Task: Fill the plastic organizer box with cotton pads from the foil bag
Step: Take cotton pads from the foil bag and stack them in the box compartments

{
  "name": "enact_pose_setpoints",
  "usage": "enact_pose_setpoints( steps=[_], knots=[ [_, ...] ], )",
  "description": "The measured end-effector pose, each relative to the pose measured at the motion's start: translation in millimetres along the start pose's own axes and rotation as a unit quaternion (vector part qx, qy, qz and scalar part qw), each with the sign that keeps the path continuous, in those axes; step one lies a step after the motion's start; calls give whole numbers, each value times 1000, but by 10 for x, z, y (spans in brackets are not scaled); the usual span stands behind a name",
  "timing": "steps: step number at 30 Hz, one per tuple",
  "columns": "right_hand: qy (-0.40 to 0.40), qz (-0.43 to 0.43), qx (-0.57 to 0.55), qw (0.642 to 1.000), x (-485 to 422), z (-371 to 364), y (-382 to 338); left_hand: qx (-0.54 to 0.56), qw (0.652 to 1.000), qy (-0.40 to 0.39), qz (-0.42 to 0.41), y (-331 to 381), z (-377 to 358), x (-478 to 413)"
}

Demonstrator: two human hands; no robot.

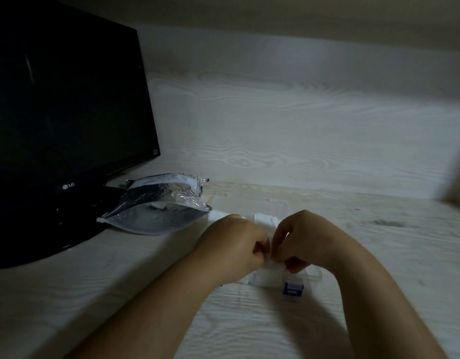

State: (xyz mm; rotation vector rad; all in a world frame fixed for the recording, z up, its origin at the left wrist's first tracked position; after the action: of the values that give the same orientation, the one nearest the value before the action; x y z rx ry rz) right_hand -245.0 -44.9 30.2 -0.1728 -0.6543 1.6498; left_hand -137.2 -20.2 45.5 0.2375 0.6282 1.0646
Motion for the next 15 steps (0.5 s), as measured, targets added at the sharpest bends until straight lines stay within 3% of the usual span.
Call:
enact_pose_setpoints(
  steps=[4, 15],
  knots=[
    [-16, -16, 53, 998, -38, -84, 22, -16, 1000, 13, 12, -17, 36, -13],
    [4, 25, 196, 980, -87, -133, -75, -18, 994, -72, 84, -136, -68, -35]
  ],
)
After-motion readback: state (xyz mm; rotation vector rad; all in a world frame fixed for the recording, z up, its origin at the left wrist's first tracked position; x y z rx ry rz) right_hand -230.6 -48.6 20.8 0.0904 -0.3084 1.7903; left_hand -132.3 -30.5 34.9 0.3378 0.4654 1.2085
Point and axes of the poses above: each hand's wrist, its own x-axis away from the middle knuckle, its own z-axis out of the back of the hand, y = z × x, the point moved 10 cm from there along -x, towards the middle knuckle, and after that the axes turned 11 degrees about x, right-handed, at the moved point
